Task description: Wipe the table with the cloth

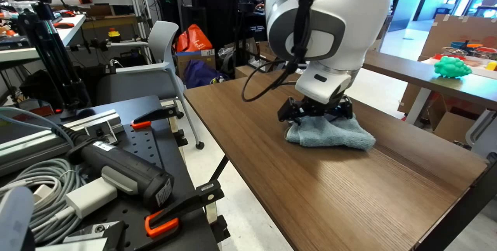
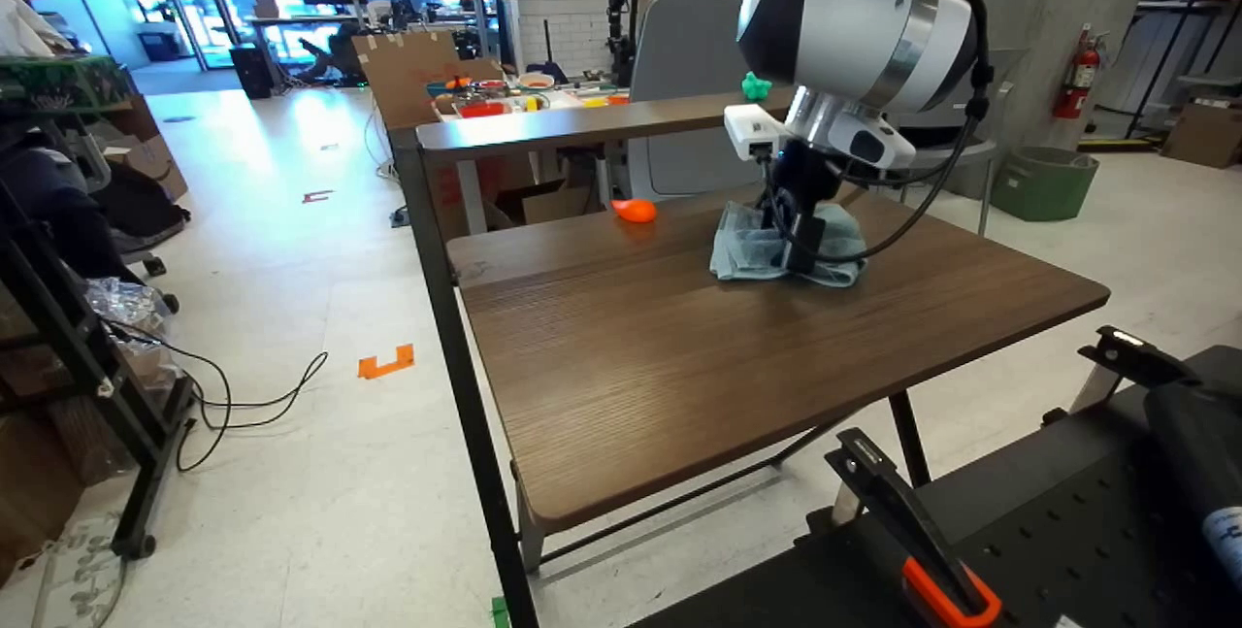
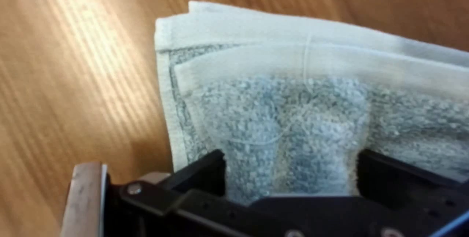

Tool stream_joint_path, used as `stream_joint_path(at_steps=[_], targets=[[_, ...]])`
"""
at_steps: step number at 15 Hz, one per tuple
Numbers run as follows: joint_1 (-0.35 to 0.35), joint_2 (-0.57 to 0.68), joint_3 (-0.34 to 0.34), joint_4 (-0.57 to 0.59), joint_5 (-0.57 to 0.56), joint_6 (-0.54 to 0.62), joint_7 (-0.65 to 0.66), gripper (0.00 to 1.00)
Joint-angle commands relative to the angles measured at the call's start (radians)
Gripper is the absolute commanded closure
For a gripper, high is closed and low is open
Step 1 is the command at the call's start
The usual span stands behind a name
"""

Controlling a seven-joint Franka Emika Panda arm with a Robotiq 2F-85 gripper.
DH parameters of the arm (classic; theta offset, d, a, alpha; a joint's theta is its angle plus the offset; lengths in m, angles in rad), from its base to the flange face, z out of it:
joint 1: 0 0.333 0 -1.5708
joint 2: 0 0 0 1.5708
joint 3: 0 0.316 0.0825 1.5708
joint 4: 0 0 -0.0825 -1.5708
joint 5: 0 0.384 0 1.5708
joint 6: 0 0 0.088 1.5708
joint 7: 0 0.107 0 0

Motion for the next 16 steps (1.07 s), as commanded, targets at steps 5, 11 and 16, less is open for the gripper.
stream_joint_path(at_steps=[5, 11, 16], targets=[[0.071, -0.072, 0.021, -0.272, -0.019, 0.009, -0.251, 0.0], [0.164, -0.132, -0.034, -0.247, -0.069, 0.003, -0.204, 0.0], [0.164, -0.126, -0.046, -0.22, -0.068, -0.011, -0.189, 0.0]])
